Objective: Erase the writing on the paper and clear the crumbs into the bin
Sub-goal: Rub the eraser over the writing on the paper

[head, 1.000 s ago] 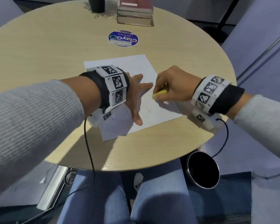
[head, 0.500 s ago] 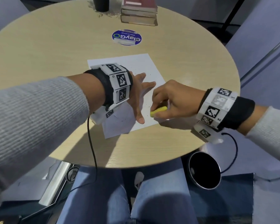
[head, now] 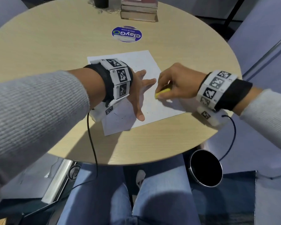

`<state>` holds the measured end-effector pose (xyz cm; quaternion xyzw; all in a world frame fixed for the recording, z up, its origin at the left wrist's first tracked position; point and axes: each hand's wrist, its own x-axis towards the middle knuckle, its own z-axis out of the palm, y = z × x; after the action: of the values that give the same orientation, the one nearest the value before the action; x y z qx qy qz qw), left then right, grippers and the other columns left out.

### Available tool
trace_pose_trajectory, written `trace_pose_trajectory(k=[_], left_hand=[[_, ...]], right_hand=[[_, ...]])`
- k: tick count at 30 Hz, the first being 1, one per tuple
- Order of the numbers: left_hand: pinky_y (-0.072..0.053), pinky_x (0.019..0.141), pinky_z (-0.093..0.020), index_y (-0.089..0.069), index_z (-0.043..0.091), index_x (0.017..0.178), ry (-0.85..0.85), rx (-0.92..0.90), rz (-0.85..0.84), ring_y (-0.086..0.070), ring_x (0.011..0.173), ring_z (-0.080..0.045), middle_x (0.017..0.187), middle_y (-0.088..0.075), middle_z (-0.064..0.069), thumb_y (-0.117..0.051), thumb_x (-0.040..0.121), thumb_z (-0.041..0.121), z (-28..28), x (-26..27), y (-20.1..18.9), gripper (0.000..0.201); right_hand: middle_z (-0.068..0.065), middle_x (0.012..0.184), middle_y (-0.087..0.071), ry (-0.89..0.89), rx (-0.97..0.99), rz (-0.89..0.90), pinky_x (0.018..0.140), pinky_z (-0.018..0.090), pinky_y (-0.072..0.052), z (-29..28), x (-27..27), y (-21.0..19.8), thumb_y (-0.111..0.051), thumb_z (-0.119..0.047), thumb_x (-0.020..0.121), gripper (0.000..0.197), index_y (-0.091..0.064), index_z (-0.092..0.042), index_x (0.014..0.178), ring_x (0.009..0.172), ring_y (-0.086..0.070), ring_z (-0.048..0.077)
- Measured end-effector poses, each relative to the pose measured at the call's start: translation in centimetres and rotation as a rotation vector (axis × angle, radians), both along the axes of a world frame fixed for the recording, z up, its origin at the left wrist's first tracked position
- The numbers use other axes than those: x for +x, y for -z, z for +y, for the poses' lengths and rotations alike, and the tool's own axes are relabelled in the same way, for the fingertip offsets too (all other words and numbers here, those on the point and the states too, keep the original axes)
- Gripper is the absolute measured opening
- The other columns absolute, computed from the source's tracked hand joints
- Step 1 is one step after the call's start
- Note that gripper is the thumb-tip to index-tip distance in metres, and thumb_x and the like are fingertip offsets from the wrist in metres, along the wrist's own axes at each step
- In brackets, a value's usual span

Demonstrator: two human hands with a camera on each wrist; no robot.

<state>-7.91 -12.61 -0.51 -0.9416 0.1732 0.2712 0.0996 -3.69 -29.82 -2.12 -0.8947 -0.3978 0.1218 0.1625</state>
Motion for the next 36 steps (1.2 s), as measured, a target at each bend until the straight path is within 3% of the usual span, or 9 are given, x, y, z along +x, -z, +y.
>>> trace_pose_trajectory(k=[4,9,14,19,25,30,32,34,36], left_hand=[[-0.011,0.113,-0.049,0.007,0.035,0.15,-0.01,-0.03,-0.003,0.0,0.145,-0.03,0.158,0.007,-0.007,-0.074,0.069,0.057,0.2,0.6,0.4,0.117],[-0.01,0.112,-0.051,0.01,0.035,0.15,0.006,0.013,0.054,0.001,0.145,-0.032,0.157,0.006,-0.007,-0.066,0.022,0.089,-0.3,0.5,0.2,0.158],[-0.021,0.108,-0.043,-0.003,0.036,0.151,0.018,-0.078,-0.028,-0.018,0.138,-0.021,0.152,-0.01,0.005,-0.082,0.033,0.065,0.4,0.6,1.3,0.145],[-0.02,0.11,-0.047,-0.001,0.032,0.15,0.029,0.025,0.0,-0.014,0.142,-0.032,0.145,-0.015,-0.001,-0.071,0.034,0.081,-0.4,0.7,0.4,0.145],[-0.009,0.115,-0.044,0.001,0.036,0.15,-0.023,-0.103,-0.02,-0.006,0.144,-0.022,0.15,-0.003,0.009,-0.083,0.061,0.05,0.4,0.1,0.6,0.123],[-0.011,0.112,-0.05,0.004,0.039,0.149,0.001,0.012,0.022,0.001,0.145,-0.024,0.157,0.007,-0.001,-0.074,0.063,0.063,-0.3,0.1,-0.1,0.118],[-0.021,0.105,-0.043,-0.001,0.039,0.149,0.008,-0.03,0.023,-0.013,0.138,-0.02,0.151,-0.006,0.002,-0.074,0.063,0.063,-0.3,0.1,-0.1,0.116],[-0.025,0.095,-0.036,-0.004,0.036,0.15,0.013,-0.066,0.008,-0.021,0.12,-0.013,0.134,-0.013,0.009,-0.074,0.056,0.071,0.0,0.1,0.0,0.122],[-0.023,0.106,-0.039,-0.005,0.032,0.151,-0.012,-0.062,0.026,-0.02,0.123,-0.011,0.138,-0.01,0.013,-0.063,0.027,0.088,0.0,0.0,-0.2,0.147]], right_hand=[[-0.005,0.076,-0.067,-0.047,0.006,-0.046,0.068,0.024,-0.047,0.6,-1.0,0.3,-0.074,-0.029,0.075,0.017,-0.078,-0.015,0.083,0.069,-0.062,0.009],[-0.008,0.079,-0.068,-0.166,-0.017,0.034,0.067,0.012,-0.045,1.3,-2.9,0.2,-0.071,-0.032,0.078,0.017,-0.077,-0.017,0.085,0.068,-0.058,-0.006],[0.002,0.082,-0.07,0.038,-0.044,-0.097,0.076,0.036,-0.053,0.2,1.1,-0.1,-0.075,-0.025,0.077,0.013,-0.077,-0.014,0.084,0.074,-0.064,0.017],[-0.012,0.077,-0.063,-0.2,-0.027,0.003,0.066,0.012,-0.044,1.7,-3.8,0.3,-0.069,-0.032,0.076,0.019,-0.077,-0.016,0.082,0.065,-0.055,-0.007],[0.004,0.082,-0.071,0.029,-0.028,-0.098,0.072,0.031,-0.051,0.4,1.3,0.0,-0.076,-0.026,0.077,0.015,-0.078,-0.014,0.085,0.075,-0.065,0.02],[-0.001,0.078,-0.071,-0.167,-0.016,0.03,0.065,0.023,-0.049,2.2,-2.7,0.6,-0.07,-0.034,0.074,0.023,-0.078,-0.015,0.083,0.066,-0.062,0.01],[-0.001,0.078,-0.072,-0.138,-0.007,0.066,0.066,0.024,-0.051,2.1,-2.0,0.4,-0.07,-0.036,0.074,0.024,-0.078,-0.016,0.085,0.067,-0.063,0.011],[0.0,0.08,-0.071,-0.047,-0.008,0.023,0.07,0.032,-0.054,1.4,0.0,0.1,-0.075,-0.031,0.075,0.019,-0.078,-0.016,0.086,0.068,-0.063,0.012],[0.001,0.08,-0.07,-0.004,-0.01,-0.027,0.072,0.037,-0.053,0.9,0.9,0.1,-0.078,-0.026,0.075,0.015,-0.078,-0.015,0.086,0.068,-0.061,0.013]])
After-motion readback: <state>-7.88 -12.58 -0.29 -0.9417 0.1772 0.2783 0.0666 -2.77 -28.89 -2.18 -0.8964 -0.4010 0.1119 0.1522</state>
